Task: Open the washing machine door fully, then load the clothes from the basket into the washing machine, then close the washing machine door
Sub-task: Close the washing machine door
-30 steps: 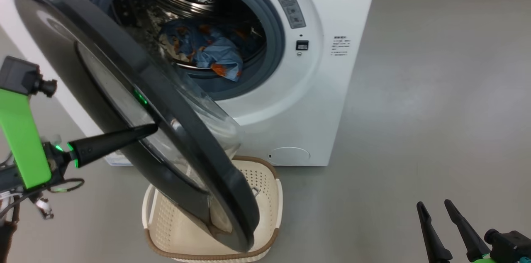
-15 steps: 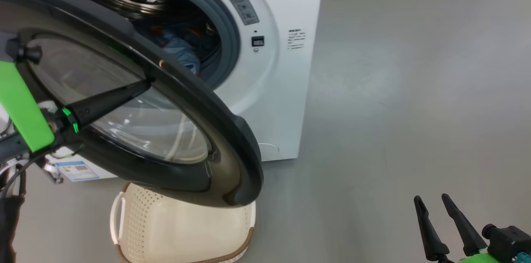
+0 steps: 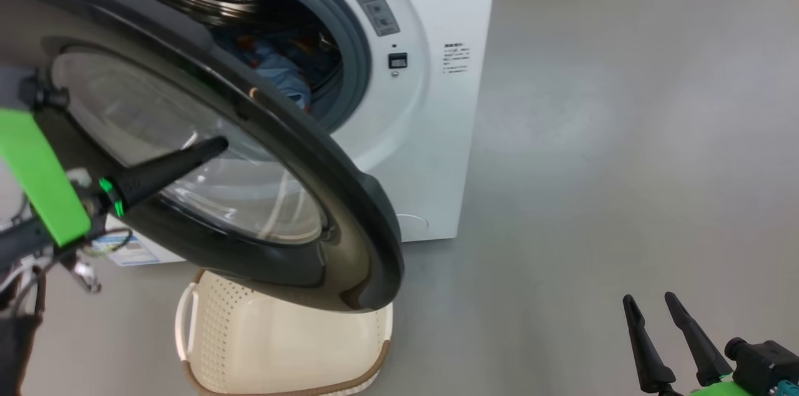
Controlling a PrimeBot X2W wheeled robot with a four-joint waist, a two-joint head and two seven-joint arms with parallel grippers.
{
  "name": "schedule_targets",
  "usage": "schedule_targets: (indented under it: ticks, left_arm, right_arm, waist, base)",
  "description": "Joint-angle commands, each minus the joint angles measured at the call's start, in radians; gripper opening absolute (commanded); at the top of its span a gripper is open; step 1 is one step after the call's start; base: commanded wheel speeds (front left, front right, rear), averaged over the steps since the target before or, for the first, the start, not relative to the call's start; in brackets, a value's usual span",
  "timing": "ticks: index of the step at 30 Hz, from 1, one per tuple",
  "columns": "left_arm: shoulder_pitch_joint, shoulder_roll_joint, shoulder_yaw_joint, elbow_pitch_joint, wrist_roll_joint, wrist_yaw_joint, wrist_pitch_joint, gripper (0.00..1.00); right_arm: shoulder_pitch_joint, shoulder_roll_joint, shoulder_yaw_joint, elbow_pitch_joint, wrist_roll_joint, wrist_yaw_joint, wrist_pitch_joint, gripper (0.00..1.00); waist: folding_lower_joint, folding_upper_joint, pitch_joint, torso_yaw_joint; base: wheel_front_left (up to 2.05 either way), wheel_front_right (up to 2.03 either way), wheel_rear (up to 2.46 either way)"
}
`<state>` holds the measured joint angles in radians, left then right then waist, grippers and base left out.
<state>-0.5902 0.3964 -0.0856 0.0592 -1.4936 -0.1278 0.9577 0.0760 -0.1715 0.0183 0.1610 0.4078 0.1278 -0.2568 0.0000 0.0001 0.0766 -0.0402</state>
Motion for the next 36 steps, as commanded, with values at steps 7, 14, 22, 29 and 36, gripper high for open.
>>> schedule_targets:
  ticks: [7,14,22,29,36]
  left_arm:
    - [0.119,0.085,0.07,-0.059,0.021,-0.003,-0.06,0.0]
    - [0.259,0.08,0.065,-0.057,0.06,-0.003,-0.177,0.45]
    - [0.384,0.075,0.048,-0.006,0.087,-0.003,-0.329,1.0]
    - [0.467,0.074,-0.011,0.079,0.127,-0.003,-0.5,1.0]
    - [0.488,0.086,-0.088,0.132,0.162,-0.003,-0.688,1.0]
  right_arm:
    - [-0.018,-0.025,0.021,-0.024,-0.008,0.003,-0.005,1.0]
    - [-0.019,-0.029,0.027,-0.019,-0.005,0.003,-0.005,1.0]
    - [-0.021,-0.035,0.029,-0.018,-0.002,0.003,-0.005,1.0]
    - [-0.018,-0.041,0.022,-0.018,0.0,0.003,-0.005,1.0]
    - [-0.016,-0.046,0.016,-0.016,0.0,0.003,-0.005,1.0]
  waist:
    - [0.0,-0.0001,-0.007,0.071]
    - [0.0,-0.0001,-0.006,0.099]
    - [0.0,-0.0001,-0.002,0.1]
    - [0.0,-0.0001,0.0,0.085]
    - [0.0,-0.0001,0.004,0.068]
  base:
    - [0.0,0.0,0.0]
    - [0.0,0.0,0.0]
    - [0.0,0.0,0.0]
    - [0.0,0.0,0.0]
    - [0.0,0.0,0.0]
